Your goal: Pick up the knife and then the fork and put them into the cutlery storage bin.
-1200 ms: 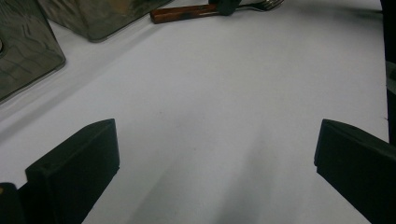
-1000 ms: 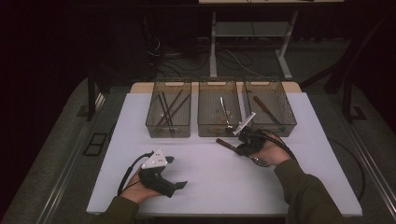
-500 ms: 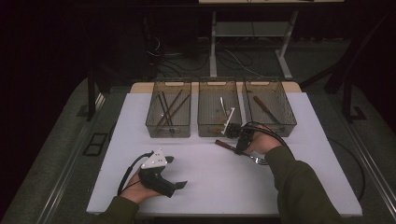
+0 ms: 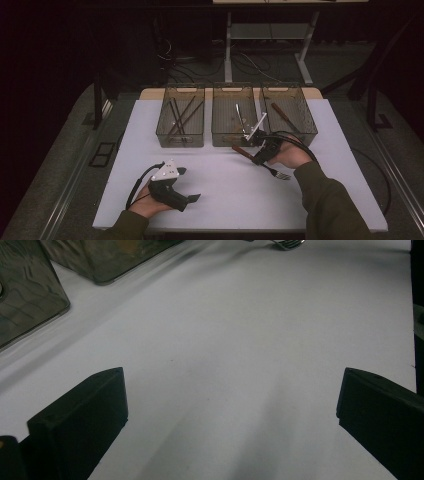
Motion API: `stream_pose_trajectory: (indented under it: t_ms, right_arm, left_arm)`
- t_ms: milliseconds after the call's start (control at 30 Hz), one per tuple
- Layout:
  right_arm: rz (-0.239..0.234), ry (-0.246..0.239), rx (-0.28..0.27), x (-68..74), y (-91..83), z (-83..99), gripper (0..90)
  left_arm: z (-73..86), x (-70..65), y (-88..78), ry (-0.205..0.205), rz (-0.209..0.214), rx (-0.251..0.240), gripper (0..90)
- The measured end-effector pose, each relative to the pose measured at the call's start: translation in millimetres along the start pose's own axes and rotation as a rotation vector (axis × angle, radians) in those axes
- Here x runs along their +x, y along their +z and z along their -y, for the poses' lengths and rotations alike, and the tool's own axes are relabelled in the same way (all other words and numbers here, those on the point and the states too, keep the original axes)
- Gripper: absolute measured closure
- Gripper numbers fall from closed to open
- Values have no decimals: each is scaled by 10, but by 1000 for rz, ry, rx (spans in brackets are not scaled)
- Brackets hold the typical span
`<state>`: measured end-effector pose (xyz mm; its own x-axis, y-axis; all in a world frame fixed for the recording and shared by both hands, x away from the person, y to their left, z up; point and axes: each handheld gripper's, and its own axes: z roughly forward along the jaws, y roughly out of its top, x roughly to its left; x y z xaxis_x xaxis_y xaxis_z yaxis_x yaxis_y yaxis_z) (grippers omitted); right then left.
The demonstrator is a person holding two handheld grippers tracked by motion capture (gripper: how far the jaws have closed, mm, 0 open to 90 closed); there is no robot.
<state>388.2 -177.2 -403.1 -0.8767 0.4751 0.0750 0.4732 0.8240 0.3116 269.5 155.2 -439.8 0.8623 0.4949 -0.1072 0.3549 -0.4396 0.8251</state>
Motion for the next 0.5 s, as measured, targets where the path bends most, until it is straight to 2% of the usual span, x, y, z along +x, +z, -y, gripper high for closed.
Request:
stream_pose_trajectory:
  t_ms: [167, 267, 367, 500]
  right_arm:
    - [-35, 43, -138, -36, -130, 188, 771]
    - [-37, 89, -201, -60, -206, 285, 771]
    - [-40, 114, -275, -88, -277, 389, 771]
    - [-43, 165, -395, -132, -356, 530, 771]
  left_arm:
    - [1, 2, 2, -1, -1, 1, 0]
    - [3, 4, 2, -4, -1, -2, 0]
    - [4, 8, -1, -9, -2, -4, 0]
    - [5, 9, 2, -9, -4, -4, 0]
